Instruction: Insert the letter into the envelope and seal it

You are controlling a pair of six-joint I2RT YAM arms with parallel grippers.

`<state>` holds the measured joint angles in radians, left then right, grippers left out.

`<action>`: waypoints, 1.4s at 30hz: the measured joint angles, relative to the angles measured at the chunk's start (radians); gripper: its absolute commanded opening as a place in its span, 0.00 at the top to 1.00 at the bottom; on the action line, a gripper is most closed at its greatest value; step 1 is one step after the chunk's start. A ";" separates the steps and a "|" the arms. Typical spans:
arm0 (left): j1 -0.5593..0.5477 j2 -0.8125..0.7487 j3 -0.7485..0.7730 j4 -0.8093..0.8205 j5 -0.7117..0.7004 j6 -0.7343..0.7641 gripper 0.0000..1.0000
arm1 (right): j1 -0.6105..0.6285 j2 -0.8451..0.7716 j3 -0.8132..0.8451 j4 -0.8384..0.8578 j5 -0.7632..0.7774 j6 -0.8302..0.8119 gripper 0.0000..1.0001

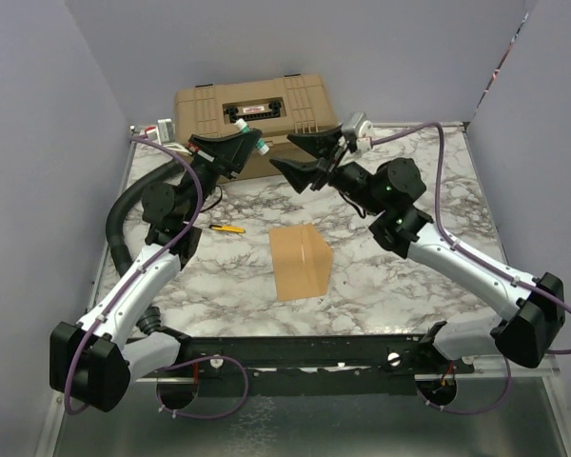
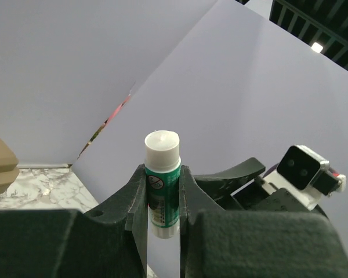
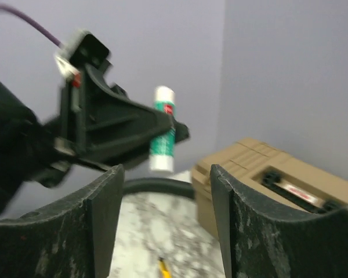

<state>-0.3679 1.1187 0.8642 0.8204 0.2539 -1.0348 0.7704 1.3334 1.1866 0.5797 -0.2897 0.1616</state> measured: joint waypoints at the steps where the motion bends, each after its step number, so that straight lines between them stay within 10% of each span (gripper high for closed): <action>1: 0.000 -0.002 0.000 0.000 -0.001 0.000 1.00 | 0.013 0.001 -0.013 -0.001 0.026 -0.082 0.41; 9: 0.000 -0.016 0.000 0.000 -0.001 0.005 1.00 | 0.176 0.091 -0.032 0.022 0.250 -0.564 0.43; 20: 0.000 -0.022 0.000 -0.028 0.000 0.019 1.00 | 0.232 0.159 0.019 0.091 0.469 -0.763 0.45; 25: 0.000 -0.026 0.000 -0.048 0.000 0.030 1.00 | 0.257 0.159 0.024 0.107 0.480 -0.785 0.49; 32: 0.000 -0.031 0.000 -0.059 0.000 0.037 1.00 | 0.263 0.160 0.041 0.082 0.492 -0.766 0.98; 42: 0.003 -0.039 0.000 -0.077 0.006 0.053 1.00 | 0.237 0.143 0.112 -0.098 0.497 -0.497 0.99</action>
<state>-0.3649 1.0794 0.8642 0.7429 0.2596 -0.9813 1.0077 1.4769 1.2984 0.4816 0.2073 -0.3355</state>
